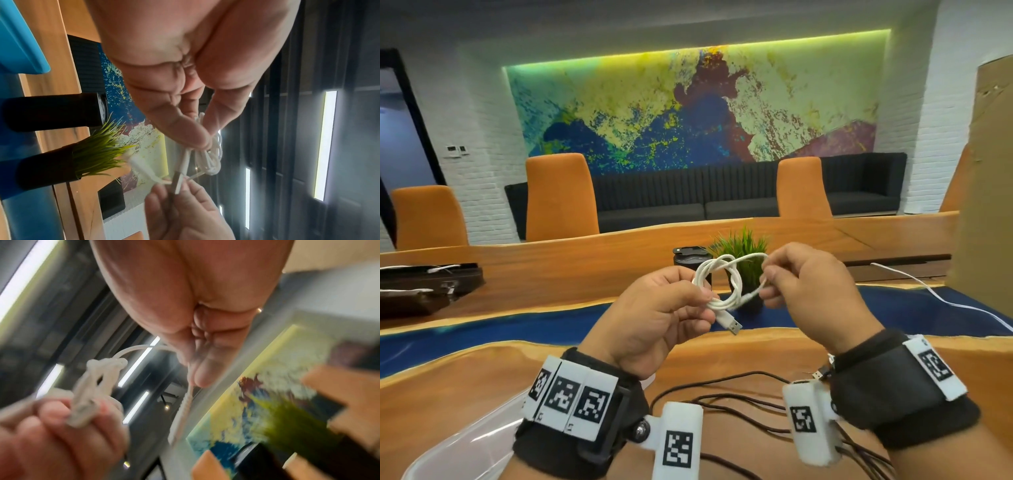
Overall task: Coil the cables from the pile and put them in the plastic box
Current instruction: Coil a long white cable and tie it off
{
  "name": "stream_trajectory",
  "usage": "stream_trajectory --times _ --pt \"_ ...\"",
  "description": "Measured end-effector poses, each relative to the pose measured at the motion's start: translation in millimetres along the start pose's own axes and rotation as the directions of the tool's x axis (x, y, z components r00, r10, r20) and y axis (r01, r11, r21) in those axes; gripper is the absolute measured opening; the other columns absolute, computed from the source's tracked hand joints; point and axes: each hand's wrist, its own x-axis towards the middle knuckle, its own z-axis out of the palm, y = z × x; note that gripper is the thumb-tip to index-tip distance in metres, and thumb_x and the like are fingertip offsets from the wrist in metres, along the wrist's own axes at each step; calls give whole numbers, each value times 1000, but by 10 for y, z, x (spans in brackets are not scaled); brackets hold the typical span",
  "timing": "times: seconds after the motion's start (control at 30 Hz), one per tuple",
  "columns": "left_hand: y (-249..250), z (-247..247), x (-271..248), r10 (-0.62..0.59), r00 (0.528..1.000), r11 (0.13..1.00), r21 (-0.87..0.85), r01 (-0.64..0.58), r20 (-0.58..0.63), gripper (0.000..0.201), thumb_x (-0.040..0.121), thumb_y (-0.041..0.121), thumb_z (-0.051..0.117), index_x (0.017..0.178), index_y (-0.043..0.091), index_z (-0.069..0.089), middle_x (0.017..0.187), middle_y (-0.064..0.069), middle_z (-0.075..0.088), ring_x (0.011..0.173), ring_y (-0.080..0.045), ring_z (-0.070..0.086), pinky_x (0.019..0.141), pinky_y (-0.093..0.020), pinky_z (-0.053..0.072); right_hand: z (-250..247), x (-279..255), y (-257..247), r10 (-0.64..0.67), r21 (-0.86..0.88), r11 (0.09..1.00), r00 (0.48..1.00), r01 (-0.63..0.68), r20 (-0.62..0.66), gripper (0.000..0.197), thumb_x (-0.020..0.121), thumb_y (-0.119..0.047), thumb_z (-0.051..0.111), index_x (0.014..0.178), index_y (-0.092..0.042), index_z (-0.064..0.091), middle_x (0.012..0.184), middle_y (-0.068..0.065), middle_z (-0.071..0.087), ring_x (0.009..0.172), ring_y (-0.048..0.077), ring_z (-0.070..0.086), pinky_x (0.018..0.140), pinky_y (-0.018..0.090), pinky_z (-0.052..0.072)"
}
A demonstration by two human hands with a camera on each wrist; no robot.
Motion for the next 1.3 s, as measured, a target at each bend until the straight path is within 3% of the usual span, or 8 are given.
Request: stream_trajectory --times 0.13,0.23,0.43,0.7,0.9,1.03,1.17,1.3 --pt "-2 36 -14 13 999 1000 3 -13 39 22 69 8 71 91 5 67 77 -14 67 60 -16 62 52 -20 54 57 -27 -135 206 628 747 974 -217 91 14 100 -9 50 102 -3 62 85 14 68 69 19 69 60 27 58" --pt "11 12 -6 21 1000 1000 -17 -20 23 19 72 7 69 91 5 67 77 -13 67 60 -15 61 52 -21 54 37 -39 -154 209 747 592 953 -302 220 14 100 -8 48 99 -3 62 77 11 65 63 14 66 54 23 57" --pt "11 -29 -8 31 999 998 -63 -29 33 13 77 8 67 89 7 70 78 -13 67 60 -15 62 51 -21 54 69 -73 -150 154 782 495 924 -380 351 15 98 -7 49 103 -1 61 78 12 64 61 15 63 52 23 56" --pt "-33 122 -7 239 970 971 -9 -240 -42 18 76 11 69 92 4 65 82 -16 71 66 -19 67 56 -23 56 44 -182 -170 -101 652 615 776 -443 622 22 73 -30 71 90 -16 68 88 5 56 79 17 48 62 30 32" --pt "-144 198 32 361 916 932 96 -349 -176 13 90 6 64 98 -4 61 95 -25 71 81 -34 70 65 -32 58 67 -223 -290 -70 387 917 916 -97 395 5 91 -10 65 96 -11 65 93 11 71 83 23 69 67 33 59" --pt "-93 125 56 329 899 935 -31 -352 -291 5 91 5 62 95 3 64 84 -16 70 71 -20 66 61 -24 57 121 -241 -341 -70 314 949 941 -40 332 25 101 -7 48 107 -24 65 97 15 70 73 24 72 60 33 60" --pt "-30 -54 97 208 901 909 -265 -321 -380 4 92 6 60 95 4 62 79 -12 67 67 -15 65 61 -20 57 8 -215 -332 -89 286 958 918 -27 386 21 101 -16 48 101 -12 68 80 13 70 49 17 54 42 26 43" --pt "-61 -63 152 30 924 796 -549 -253 -382 4 91 5 61 93 3 63 78 -9 65 63 -11 64 58 -16 57 -89 -229 -329 -197 409 912 856 -19 478 27 94 -25 51 101 -10 71 71 7 66 47 17 38 43 23 30"
